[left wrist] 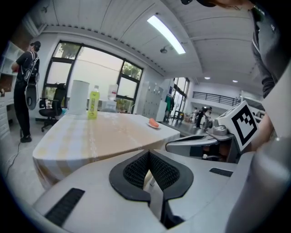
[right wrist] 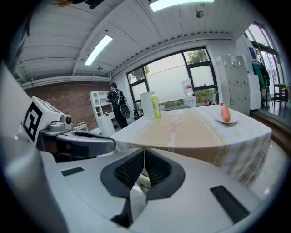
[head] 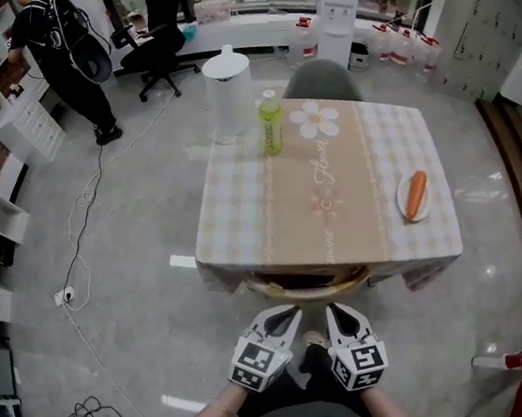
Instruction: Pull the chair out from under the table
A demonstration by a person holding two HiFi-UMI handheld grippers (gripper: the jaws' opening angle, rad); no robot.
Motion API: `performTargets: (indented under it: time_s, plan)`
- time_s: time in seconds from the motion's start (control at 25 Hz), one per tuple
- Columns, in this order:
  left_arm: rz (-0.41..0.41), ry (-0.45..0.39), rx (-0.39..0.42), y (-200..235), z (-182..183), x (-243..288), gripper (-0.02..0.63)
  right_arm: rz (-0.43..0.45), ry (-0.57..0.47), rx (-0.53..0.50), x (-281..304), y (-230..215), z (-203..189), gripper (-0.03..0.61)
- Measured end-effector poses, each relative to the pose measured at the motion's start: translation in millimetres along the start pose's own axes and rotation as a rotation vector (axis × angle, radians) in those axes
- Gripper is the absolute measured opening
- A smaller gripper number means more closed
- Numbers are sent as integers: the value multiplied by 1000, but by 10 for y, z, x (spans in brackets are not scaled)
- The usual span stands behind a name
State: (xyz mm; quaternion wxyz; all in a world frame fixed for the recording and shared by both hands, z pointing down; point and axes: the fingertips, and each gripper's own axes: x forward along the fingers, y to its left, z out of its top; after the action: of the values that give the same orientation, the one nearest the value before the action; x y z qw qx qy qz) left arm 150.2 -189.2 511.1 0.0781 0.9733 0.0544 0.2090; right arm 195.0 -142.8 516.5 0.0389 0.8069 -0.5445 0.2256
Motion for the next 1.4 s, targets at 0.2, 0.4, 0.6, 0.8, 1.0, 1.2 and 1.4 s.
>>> performTargets:
  time_s: [0.2,0.4,0.6,0.8,1.0,1.2,1.4]
  plan:
    - [-93,48,166,-28,-15,106,9,18,27,-143,-36,-41,-25,14]
    - [-197,128,255,-7,-128,229,9,46,62,-232,6,-137,-60,14]
    - [-263,243,370,63,-374,365,9,122,156,-358,154,-142,-226,14]
    - [-286,336,443,179,-618,499,9,194,236,-555,344,-103,-471,14]
    - [-314,435,493,257,-916,613,11,249,336,-766,562,-108,-807,14]
    - [-330,534,550,286,-1179,669,143,324,433,-914,680,-130,-1048,26]
    - [-348,619,633,312,-1423,691,175,419,511,-969,776,-108,-1219,173]
